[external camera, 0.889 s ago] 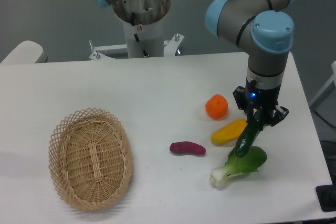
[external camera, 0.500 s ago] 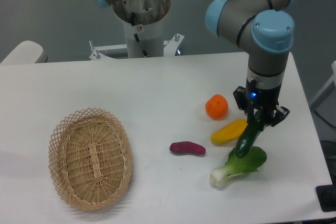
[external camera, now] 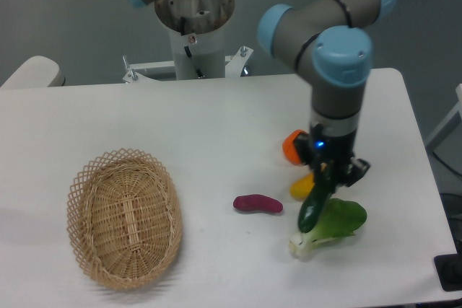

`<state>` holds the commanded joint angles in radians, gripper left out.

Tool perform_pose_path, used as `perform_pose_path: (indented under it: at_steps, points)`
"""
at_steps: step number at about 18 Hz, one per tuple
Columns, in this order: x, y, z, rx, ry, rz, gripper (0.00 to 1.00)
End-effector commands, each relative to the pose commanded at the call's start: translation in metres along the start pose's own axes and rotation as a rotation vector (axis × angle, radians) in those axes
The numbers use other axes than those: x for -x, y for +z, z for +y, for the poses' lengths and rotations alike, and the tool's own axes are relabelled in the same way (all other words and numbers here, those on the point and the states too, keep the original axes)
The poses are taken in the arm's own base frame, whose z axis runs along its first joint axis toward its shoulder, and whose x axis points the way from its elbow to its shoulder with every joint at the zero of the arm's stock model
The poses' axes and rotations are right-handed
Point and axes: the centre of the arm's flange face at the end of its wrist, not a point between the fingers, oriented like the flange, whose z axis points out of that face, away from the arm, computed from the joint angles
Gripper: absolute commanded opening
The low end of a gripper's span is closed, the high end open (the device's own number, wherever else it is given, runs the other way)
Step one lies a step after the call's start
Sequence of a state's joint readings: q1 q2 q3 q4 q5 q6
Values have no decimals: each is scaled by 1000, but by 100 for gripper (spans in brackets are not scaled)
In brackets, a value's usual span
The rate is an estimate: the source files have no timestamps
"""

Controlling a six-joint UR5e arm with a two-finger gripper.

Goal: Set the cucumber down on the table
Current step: 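Carry the held green cucumber away from the bok choy toward the basket side, then lower the cucumber onto the table and open the gripper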

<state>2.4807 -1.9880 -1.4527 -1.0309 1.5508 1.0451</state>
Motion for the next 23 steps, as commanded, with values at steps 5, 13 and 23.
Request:
perform_pose_path:
  at_steps: [5,13,23]
  points:
    - [-33,11,-50,-5,-136,11,22]
    - [-79,63,-99,33,-301,74,22]
    - [-86,138,-92,133,-430,100,25]
